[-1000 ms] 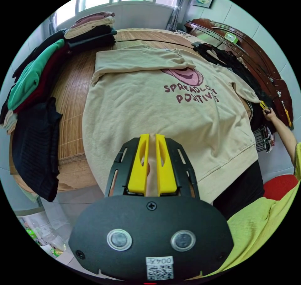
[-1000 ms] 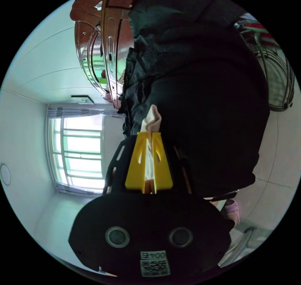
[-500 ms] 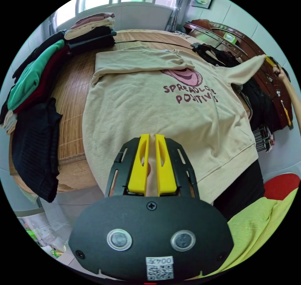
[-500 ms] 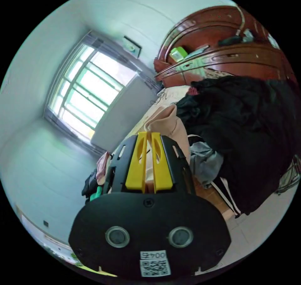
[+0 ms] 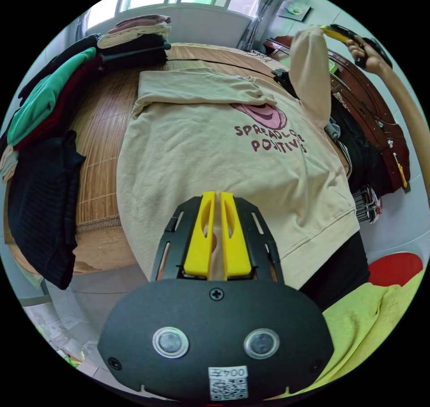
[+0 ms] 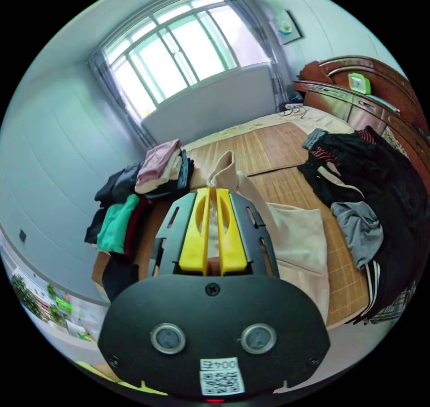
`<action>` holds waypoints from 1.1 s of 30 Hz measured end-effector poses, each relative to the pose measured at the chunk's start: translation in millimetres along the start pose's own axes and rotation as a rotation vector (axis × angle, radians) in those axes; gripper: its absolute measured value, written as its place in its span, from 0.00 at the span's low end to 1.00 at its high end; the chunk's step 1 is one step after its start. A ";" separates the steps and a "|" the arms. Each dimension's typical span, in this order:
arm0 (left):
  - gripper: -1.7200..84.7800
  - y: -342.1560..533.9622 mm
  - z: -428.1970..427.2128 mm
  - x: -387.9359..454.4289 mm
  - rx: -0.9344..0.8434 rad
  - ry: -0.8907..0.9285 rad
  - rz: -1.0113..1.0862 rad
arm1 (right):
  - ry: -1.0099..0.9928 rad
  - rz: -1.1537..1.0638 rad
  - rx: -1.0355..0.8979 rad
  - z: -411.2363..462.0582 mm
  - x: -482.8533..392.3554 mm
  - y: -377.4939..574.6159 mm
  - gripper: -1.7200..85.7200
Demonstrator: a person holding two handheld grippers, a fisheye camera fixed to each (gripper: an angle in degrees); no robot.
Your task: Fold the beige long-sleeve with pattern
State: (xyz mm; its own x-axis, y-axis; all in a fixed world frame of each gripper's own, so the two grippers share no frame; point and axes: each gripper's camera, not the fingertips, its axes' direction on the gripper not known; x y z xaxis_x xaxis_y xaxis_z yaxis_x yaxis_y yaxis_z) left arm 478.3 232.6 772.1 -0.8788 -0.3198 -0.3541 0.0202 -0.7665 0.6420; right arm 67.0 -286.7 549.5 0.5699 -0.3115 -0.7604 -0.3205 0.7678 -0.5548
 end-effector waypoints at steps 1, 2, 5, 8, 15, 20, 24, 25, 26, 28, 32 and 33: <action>0.05 -0.2 -7.1 15.0 -0.004 -0.001 -0.002 | 0.006 -0.023 -0.009 12.9 -12.1 9.8 0.06; 0.04 -0.1 -14.9 31.3 -0.005 -0.004 0.000 | 0.021 -0.070 -0.037 40.0 -34.3 29.6 0.06; 0.04 1.6 -35.0 74.1 -0.005 -0.011 0.007 | 0.074 -0.184 -0.154 112.9 -75.0 77.4 0.06; 0.04 3.4 -55.4 115.3 -0.005 -0.008 0.006 | 0.207 -0.318 -0.324 185.2 -94.0 122.1 0.09; 0.04 9.3 -105.4 212.1 0.000 -0.006 0.003 | 0.205 -0.496 -0.169 138.6 -77.6 143.3 0.12; 0.04 10.7 -149.5 293.3 -0.002 -0.003 -0.002 | 0.191 -0.223 -0.261 91.0 58.2 163.9 0.10; 0.04 10.6 -182.6 342.2 -0.005 0.016 -0.013 | 0.061 0.084 -0.292 26.0 187.8 213.6 0.08; 0.04 10.2 -194.0 356.8 -0.007 0.028 -0.020 | 0.048 0.112 -0.282 14.5 200.7 220.6 0.08; 0.04 9.6 -205.7 370.9 -0.008 0.040 -0.028 | 0.040 0.164 -0.264 -7.4 223.2 234.9 0.08; 0.04 8.3 -223.3 392.0 -0.011 0.058 -0.038 | 0.047 0.214 -0.260 -34.2 250.3 256.2 0.08; 0.04 5.6 -270.0 443.0 -0.012 0.090 -0.058 | 0.042 0.332 -0.287 -75.0 303.7 304.0 0.11; 0.04 5.1 -277.5 449.2 -0.012 0.096 -0.062 | 0.006 0.383 -0.296 -83.2 319.4 315.7 0.12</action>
State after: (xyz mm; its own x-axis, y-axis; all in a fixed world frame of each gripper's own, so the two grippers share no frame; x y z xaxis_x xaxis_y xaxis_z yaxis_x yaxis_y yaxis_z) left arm 215.9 -69.5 427.6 -0.8289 -0.3228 -0.4569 -0.0265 -0.7932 0.6084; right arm 84.9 -190.4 103.5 0.3644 -0.0418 -0.9303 -0.7083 0.6361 -0.3061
